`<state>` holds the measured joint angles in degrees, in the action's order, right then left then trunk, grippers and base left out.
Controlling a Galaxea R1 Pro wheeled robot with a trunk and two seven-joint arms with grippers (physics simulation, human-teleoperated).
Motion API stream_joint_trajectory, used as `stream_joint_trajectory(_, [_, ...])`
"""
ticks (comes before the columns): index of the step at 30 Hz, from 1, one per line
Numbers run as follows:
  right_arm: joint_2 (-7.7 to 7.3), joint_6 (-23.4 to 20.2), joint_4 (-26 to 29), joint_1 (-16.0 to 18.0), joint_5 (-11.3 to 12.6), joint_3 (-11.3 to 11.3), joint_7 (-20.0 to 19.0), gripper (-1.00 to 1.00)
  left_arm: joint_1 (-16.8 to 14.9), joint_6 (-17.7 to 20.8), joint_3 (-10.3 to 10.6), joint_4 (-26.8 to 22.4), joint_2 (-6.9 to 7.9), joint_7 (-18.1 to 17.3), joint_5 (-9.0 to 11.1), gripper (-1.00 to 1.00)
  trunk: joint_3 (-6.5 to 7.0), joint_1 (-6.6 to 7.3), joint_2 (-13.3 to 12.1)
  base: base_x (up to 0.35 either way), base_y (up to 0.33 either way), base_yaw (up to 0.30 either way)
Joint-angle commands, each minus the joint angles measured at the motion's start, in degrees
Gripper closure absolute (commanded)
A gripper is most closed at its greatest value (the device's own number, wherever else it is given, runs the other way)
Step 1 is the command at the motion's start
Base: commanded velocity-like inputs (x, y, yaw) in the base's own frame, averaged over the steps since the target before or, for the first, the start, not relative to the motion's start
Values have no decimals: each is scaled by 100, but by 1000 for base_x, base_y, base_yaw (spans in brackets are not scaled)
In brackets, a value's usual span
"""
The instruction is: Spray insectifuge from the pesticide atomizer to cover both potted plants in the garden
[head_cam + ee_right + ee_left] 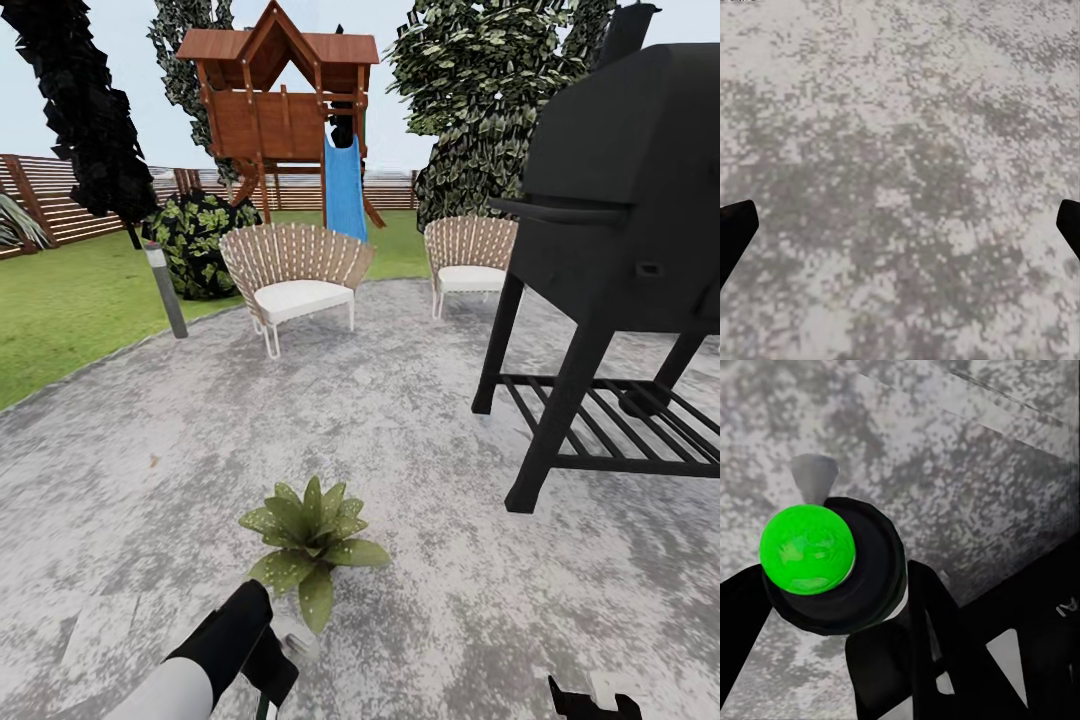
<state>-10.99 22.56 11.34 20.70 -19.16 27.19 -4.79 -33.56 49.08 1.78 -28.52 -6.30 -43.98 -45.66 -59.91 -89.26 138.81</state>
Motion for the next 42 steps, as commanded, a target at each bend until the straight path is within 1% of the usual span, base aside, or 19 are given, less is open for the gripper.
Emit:
stream_joint_trajectory(1, [0,21,-4,4,-28,50,-40,-100,-1,4,8,-5,-25,-58,-77,100,-5,1,2,121,0,0])
stream_joint_trajectory(4, [0,21,-4,4,-30,50,-40,-100,-1,-2,2,17,-72,-58,-75,100,-5,1,2,220,0,0])
stream_joint_trajectory(9, [0,21,-3,4,-35,50,-40,-100,20,-16,-10,111,-82,-61,-68,100,-5,1,2,37,0,0])
stream_joint_trajectory(11, [0,21,-6,4,-35,50,-40,-100,24,-24,1,260,-89,-79,-67,100,-5,1,2,3,0,0])
stream_joint_trajectory(16, [2,19,-3,4,-35,50,-40,-100,18,-25,6,273,-120,-122,-61,100,-5,1,2,0,0,0])
stream_joint_trajectory(17, [4,17,-6,4,-35,50,-40,-100,17,-81,6,242,-161,-123,-35,100,-5,1,2,0,0,0])
stream_joint_trajectory(19, [7,16,-7,4,-35,50,-40,-100,17,-256,7,217,-191,-103,9,100,-5,1,2,0,0,0])
stream_joint_trajectory(20, [5,17,-6,4,-35,50,-40,-100,12,-363,4,207,-189,-85,28,100,-5,1,2,0,0,0])
stream_joint_trajectory(23, [4,19,-8,4,-35,50,-40,-100,8,-461,5,200,-170,-65,34,100,-5,1,2,-2,0,0])
stream_joint_trajectory(28, [6,17,-9,4,-35,50,-40,-100,7,-490,4,188,-115,-58,24,100,-5,1,2,-154,51,0])
stream_joint_trajectory(31, [7,17,-9,4,-35,50,-40,-100,7,-493,-6,10,-95,-58,22,100,-5,1,2,-277,140,0])
stream_joint_trajectory(34, [4,15,-9,4,-35,50,-40,-100,7,-500,-5,-135,-83,-58,22,100,-5,1,2,-289,173,0])
stream_joint_trajectory(38, [7,20,-5,4,-30,50,-40,-100,7,-512,-3,-201,-44,-58,29,100,-5,1,2,-290,200,0])
stream_joint_trajectory(42, [4,21,0,4,-29,50,-40,-100,7,-512,-3,-235,-41,-58,30,100,-5,1,2,-201,249,0])
